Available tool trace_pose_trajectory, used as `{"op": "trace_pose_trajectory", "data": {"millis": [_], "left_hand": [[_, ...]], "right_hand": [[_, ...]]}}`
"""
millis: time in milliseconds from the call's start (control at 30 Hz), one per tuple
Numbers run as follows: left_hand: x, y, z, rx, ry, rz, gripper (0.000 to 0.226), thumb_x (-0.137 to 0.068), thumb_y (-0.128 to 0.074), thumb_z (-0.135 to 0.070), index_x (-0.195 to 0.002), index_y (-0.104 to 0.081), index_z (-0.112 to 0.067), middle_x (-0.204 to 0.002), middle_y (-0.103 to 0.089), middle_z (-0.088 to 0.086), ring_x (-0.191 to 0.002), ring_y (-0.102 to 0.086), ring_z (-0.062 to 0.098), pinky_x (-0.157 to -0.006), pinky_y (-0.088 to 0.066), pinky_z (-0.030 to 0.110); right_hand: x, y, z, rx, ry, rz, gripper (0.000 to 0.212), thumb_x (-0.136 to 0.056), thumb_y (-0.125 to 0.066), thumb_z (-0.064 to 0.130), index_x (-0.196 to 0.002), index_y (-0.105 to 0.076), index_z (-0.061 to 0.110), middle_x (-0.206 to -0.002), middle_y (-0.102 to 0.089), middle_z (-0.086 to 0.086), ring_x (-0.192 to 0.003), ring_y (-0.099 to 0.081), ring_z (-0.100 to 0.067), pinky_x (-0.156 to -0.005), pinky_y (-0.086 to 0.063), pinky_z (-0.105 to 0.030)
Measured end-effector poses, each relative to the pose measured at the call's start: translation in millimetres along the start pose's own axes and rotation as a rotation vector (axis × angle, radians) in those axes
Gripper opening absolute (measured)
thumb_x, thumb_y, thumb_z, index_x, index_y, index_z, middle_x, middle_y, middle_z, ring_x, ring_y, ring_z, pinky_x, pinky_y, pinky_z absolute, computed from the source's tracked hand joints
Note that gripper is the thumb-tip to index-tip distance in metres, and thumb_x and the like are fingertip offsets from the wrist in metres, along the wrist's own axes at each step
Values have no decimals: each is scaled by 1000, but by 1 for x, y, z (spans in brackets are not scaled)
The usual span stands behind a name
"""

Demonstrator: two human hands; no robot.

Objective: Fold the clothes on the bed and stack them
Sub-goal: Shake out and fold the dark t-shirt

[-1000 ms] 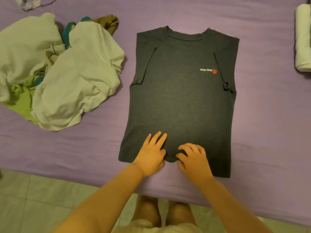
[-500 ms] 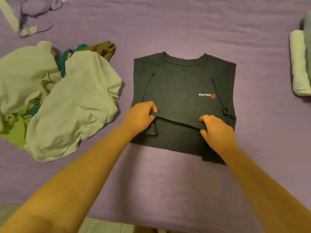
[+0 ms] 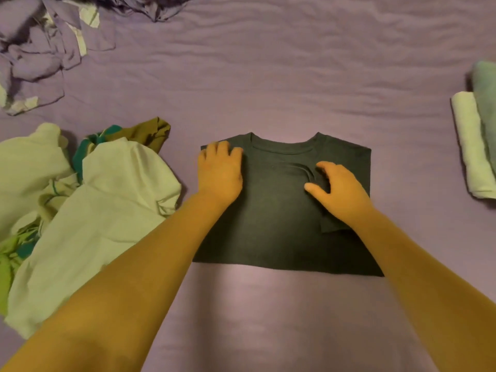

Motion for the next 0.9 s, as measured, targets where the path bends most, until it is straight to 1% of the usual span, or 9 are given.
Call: {"op": "trace_pose_trajectory", "data": {"millis": [100, 200, 300, 400, 500, 633, 700, 800, 900], "left_hand": [[21, -1, -48, -58, -335, -214, 21, -81, -54, -10, -98, -66, -8, -108, -62, 17, -116, -52, 37, -108, -28, 56], [43, -28, -80, -16, -513, -88, 21, -73, -71, -12, -94, -68, -10, -101, -64, 13, -109, -58, 34, -107, -35, 55], [41, -44, -66, 27, -289, -5, 39, -72, -76, -13, -110, -66, -11, -120, -61, 16, -124, -50, 37, -107, -31, 59], [29, -41, -34, 78, -32, -1, 44, -89, -59, -15, -132, -52, -10, -143, -43, 20, -139, -29, 39, -113, -17, 60], [17, -42, -18, 49, 4, 64, 51, -100, -43, -26, -147, -31, -14, -154, -28, 14, -145, -14, 33, -116, -2, 52], [-3, -32, -18, 64, -45, 46, 50, -96, -50, -37, -141, -44, -16, -129, -52, 12, -125, -41, 31, -113, -20, 45], [-12, -28, -19, 93, -41, 40, 46, -95, -51, -42, -134, -51, -18, -119, -56, 9, -116, -46, 28, -105, -30, 40], [-18, -26, -14, 128, -23, 33, 35, -95, -52, -41, -120, -59, -18, -116, -58, 6, -111, -47, 25, -99, -35, 38], [-21, -29, -10, 120, -13, 55, 32, -96, -49, -39, -118, -60, -17, -119, -57, 4, -113, -47, 24, -100, -34, 38]], "right_hand": [[20, -12, -1, 82, 149, 107, 95, -78, -59, 64, -151, -12, 25, -156, -20, -7, -140, -24, -27, -112, -25, -46], [42, -22, -7, 266, 314, 174, 103, -76, -70, 53, -149, 0, 29, -158, -9, -11, -140, -25, -31, -111, -27, -43], [47, -15, -20, 290, 326, 61, 87, -75, -75, 24, -148, -29, 14, -149, -33, -19, -114, -57, -31, -90, -45, -32], [37, -4, -31, 279, 238, -7, 50, -88, -62, 16, -135, -49, 8, -140, -48, -15, -120, -53, -32, -96, -44, -36], [20, 13, -50, 201, -19, -60, 35, -98, -46, 18, -132, -54, 10, -132, -56, -14, -119, -52, -32, -99, -42, -40], [10, 33, -58, -35, -189, -252, 49, -97, -44, 39, -137, -47, 12, -128, -57, -13, -113, -55, -30, -93, -43, -38], [10, 25, -56, -106, -99, -116, 73, -87, -50, 55, -145, -32, 14, -137, -49, -10, -120, -50, -28, -98, -40, -37], [21, 16, -55, 31, 121, 64, 104, -71, -58, 73, -151, -9, 27, -154, -25, -6, -134, -36, -28, -107, -33, -43], [28, 16, -62, 207, 252, 58, 92, -74, -73, 49, -148, -20, 32, -156, -18, -13, -121, -48, -36, -96, -44, -43]]}}
Point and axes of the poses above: each hand's wrist, its own x-axis away from the middle knuckle, its own y-axis out of the back of the hand, z = x × y, the point moved 7 cm from there along -x, towards the middle knuckle
